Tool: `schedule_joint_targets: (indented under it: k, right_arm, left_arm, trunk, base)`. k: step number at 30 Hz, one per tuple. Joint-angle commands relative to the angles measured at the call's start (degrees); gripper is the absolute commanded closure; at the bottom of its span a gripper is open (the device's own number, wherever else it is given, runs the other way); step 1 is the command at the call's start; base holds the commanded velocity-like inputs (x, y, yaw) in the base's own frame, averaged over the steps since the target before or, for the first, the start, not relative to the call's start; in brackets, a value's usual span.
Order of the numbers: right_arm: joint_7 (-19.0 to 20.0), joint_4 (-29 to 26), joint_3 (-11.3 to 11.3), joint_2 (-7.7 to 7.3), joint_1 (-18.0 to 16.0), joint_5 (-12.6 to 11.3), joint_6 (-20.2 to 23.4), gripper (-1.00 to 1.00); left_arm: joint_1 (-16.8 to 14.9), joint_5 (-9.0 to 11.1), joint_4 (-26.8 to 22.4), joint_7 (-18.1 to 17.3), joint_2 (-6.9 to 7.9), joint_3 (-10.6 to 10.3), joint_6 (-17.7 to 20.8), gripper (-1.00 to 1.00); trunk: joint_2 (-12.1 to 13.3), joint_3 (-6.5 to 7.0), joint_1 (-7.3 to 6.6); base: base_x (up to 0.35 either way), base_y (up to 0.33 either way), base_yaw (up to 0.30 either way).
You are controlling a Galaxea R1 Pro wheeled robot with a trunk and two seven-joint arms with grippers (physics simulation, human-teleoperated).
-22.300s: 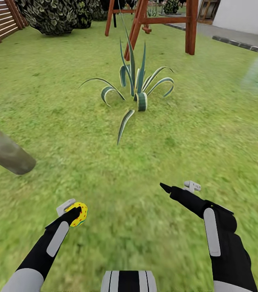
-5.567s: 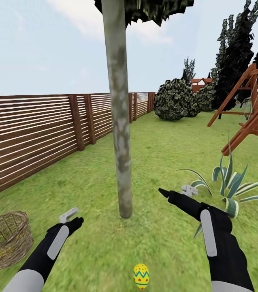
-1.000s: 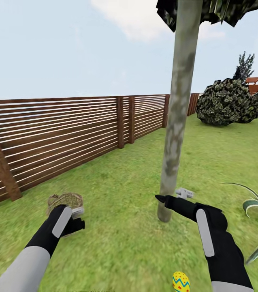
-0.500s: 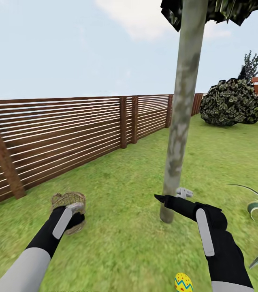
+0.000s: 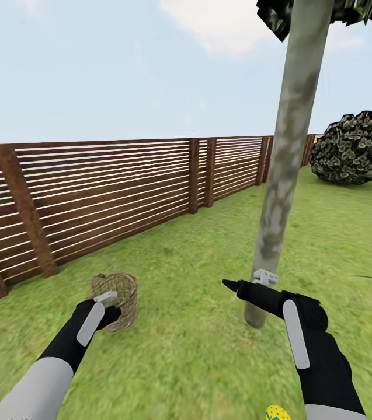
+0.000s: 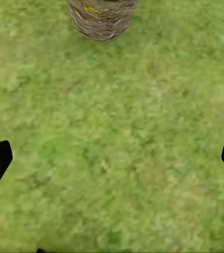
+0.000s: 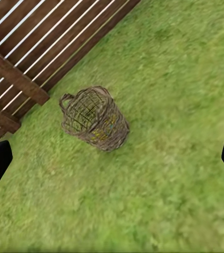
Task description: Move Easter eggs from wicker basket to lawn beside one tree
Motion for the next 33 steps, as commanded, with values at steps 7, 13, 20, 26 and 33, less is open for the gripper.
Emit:
schedule_joint_targets:
  k: [7, 13, 20, 26, 33]
  right_arm:
    - [0.37, 0.03, -0.37, 0.02, -0.05, -0.03, 0.26, -1.00]
    - [0.33, 0.05, -0.61, 0.02, -0.05, -0.05, 0.23, -1.00]
    - [0.30, 0.06, -0.71, 0.02, -0.05, -0.06, 0.13, -1.00]
    - [0.31, 0.06, -0.81, 0.02, -0.05, -0.06, 0.06, -1.00]
    - [0.30, 0.06, -0.83, 0.02, -0.05, -0.04, 0.05, -1.00]
  left_arm:
    - [-0.03, 0.61, 1.63, 0.55, 0.03, 0.05, -1.54, -1.00]
    - [-0.03, 0.68, 1.85, 0.50, 0.03, 0.11, -1.87, -1.00]
    - [-0.03, 0.71, 1.87, 0.48, 0.12, 0.25, -1.84, -1.00]
    - [-0.03, 0.71, 1.87, 0.48, 0.32, 0.25, -1.77, -1.00]
    - [-0.03, 0.73, 1.87, 0.48, 0.34, 0.23, -1.75, -1.00]
  trunk:
    - [-0.08, -0.07, 0.05]
    - [-0.08, -0.07, 0.05]
    - [-0.08, -0.07, 0.05]
    - [-0.08, -0.07, 0.05]
    - [-0.08, -0.07, 0.05]
  base:
    - [0.291, 0.000, 0.013]
    - [0.330, 0.000, 0.002]
    - [0.335, 0.008, 0.000]
    - [0.246, 0.173, 0.000]
    - [0.055, 0.297, 0.000]
